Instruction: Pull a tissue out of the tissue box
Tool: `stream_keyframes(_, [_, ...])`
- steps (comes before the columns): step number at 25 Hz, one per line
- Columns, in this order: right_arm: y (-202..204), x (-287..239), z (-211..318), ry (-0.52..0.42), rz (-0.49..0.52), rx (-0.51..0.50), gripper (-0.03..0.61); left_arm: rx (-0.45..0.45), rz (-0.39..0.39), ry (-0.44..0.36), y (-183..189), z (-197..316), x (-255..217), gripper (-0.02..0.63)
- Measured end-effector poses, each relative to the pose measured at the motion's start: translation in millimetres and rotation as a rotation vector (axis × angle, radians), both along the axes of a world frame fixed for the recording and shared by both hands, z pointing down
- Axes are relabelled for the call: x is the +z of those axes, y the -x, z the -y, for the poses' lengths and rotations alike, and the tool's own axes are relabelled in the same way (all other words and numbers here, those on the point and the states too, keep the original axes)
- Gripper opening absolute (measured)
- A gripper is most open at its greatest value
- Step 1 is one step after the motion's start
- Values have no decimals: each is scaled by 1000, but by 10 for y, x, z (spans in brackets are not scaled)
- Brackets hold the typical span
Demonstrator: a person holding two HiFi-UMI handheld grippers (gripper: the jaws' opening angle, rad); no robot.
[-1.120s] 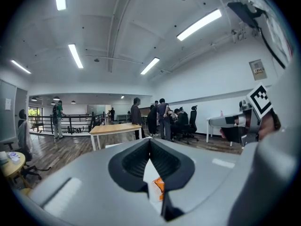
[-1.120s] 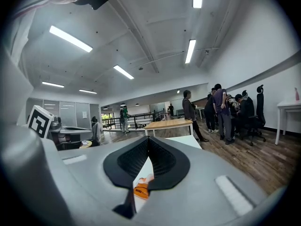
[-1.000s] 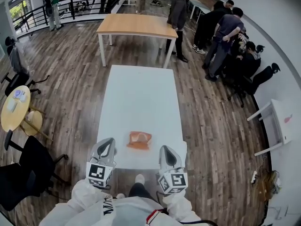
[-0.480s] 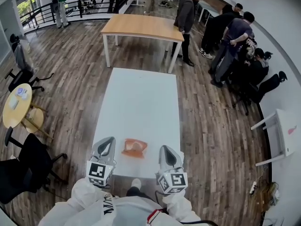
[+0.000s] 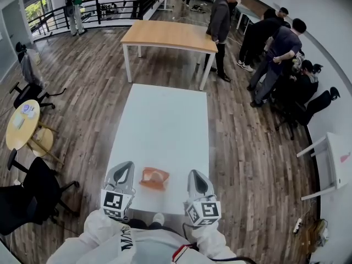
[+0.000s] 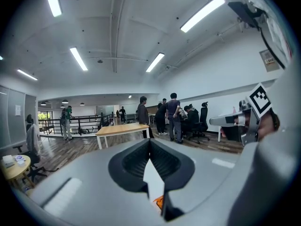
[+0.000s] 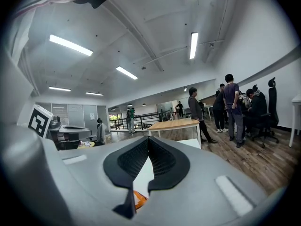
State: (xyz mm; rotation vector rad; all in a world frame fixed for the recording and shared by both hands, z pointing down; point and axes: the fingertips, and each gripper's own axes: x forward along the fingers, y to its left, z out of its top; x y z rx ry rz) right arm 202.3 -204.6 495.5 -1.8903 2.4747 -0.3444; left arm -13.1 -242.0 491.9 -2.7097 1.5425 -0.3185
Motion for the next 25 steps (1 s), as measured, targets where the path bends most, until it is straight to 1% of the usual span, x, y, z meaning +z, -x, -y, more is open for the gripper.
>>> stream_keyframes(6, [38, 32, 22, 5, 6, -2, 2, 8, 0, -6, -6, 24, -22, 0])
stream_keyframes(10, [69, 77, 29, 20, 3, -1, 2, 17, -1, 9, -4, 30, 30, 0])
stream_keyframes(14, [151, 125, 30, 45, -17, -11, 2, 11, -3, 38, 89, 59, 167, 0])
stream_keyframes(17, [157, 177, 51, 72, -26, -9, 2, 28, -9, 48, 62, 69, 189, 0])
stream_keyframes(25, [251, 219, 103, 107, -59, -8, 3, 55, -29, 57, 36, 105, 184, 0])
